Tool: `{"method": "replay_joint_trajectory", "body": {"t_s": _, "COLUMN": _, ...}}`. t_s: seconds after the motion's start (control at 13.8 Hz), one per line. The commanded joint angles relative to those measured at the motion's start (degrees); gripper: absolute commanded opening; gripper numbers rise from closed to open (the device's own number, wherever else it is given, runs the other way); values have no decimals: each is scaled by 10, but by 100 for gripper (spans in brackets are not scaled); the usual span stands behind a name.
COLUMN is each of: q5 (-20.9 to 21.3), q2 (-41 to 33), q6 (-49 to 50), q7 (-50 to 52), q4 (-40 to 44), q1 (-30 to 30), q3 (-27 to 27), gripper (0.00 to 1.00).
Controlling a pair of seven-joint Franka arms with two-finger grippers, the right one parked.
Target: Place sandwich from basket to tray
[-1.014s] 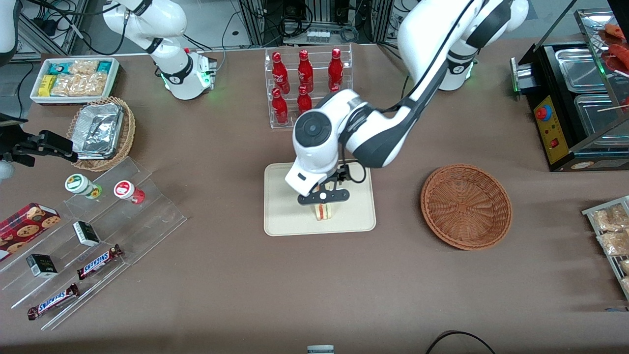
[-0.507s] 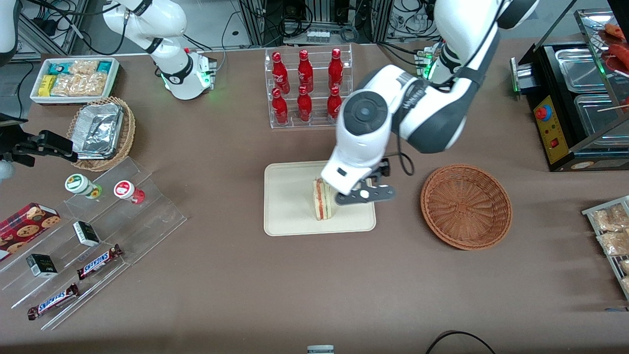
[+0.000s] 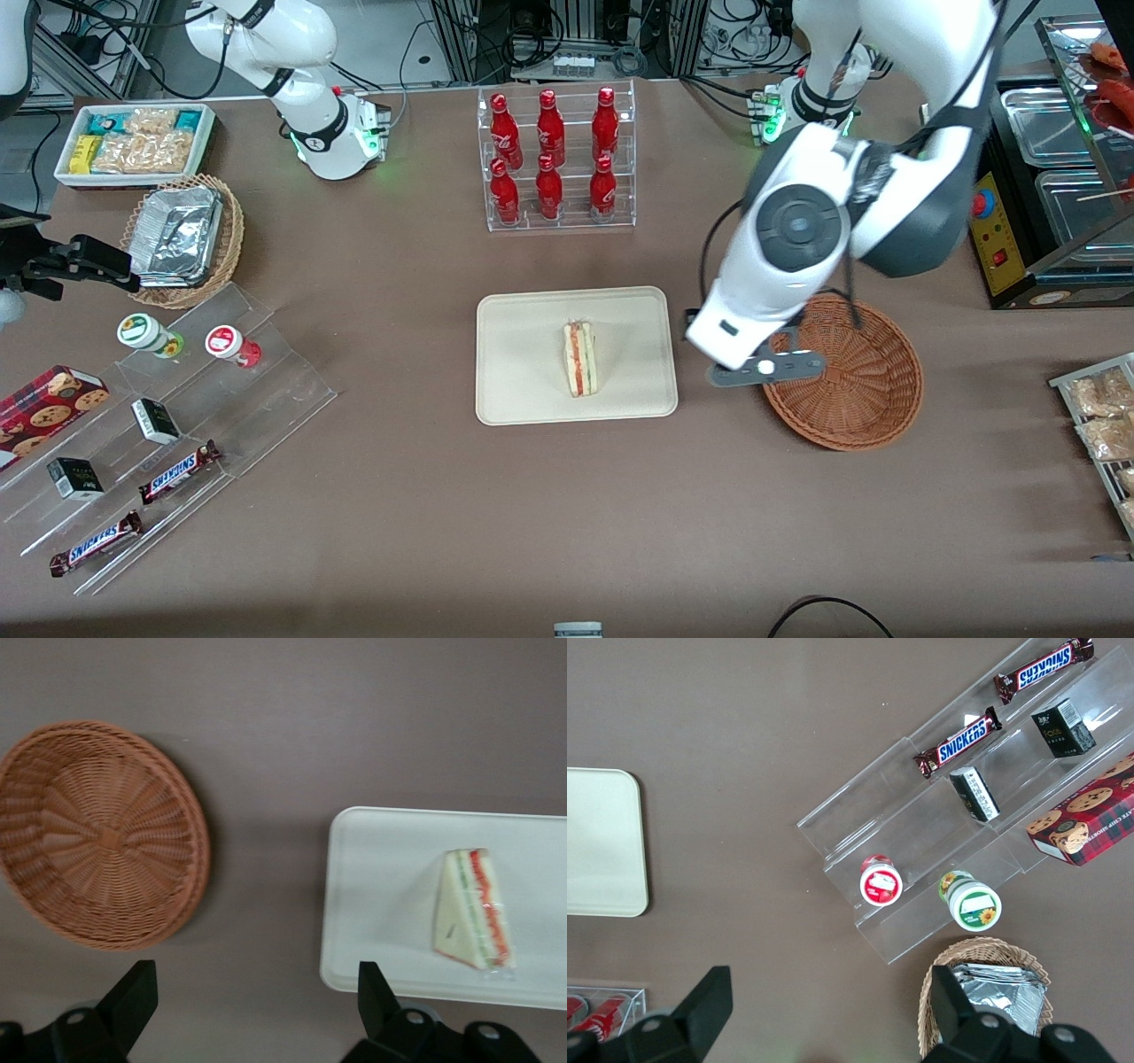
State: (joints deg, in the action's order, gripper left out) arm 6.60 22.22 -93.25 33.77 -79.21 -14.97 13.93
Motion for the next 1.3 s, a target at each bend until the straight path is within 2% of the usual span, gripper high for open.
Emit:
{"method": "replay_joint_trajectory", "body": {"t_s": 0.0, "q5": -26, "q2": -79, "q6": 7, "q7": -60, "q4": -77, "q1": 46, "q3": 1, "gripper": 100}}
{"method": "replay_joint_trajectory", "body": {"t_s": 0.14, "q5": -30, "q2": -104, "q6": 28, "q7": -104, "q4": -89, "q1": 81, "q3": 2, "gripper": 100}}
{"method": "replay_joint_trajectory", "body": {"t_s": 0.29, "q5": -58, "q2": -121, "q6": 66, "q7": -166, "q4": -94, "q1": 114, "q3": 2, "gripper": 100}}
{"method": "replay_joint_trajectory", "body": {"t_s": 0.58, "q5": -65, "q2": -150, "q6": 105, "q7": -237, "q4": -91, "q1": 151, "q3": 0, "gripper": 100}}
{"method": "replay_joint_trajectory", "body": {"t_s": 0.94, "q5": -65, "q2": -191, "q6": 163, "q7": -309, "q4": -85, "q1": 155, "q3": -48, "gripper": 100}}
{"method": "replay_joint_trajectory", "body": {"t_s": 1.23, "q5": -65, "q2": -207, "q6": 182, "q7": -317, "q4": -76, "q1": 156, "q3": -76, "gripper": 100}}
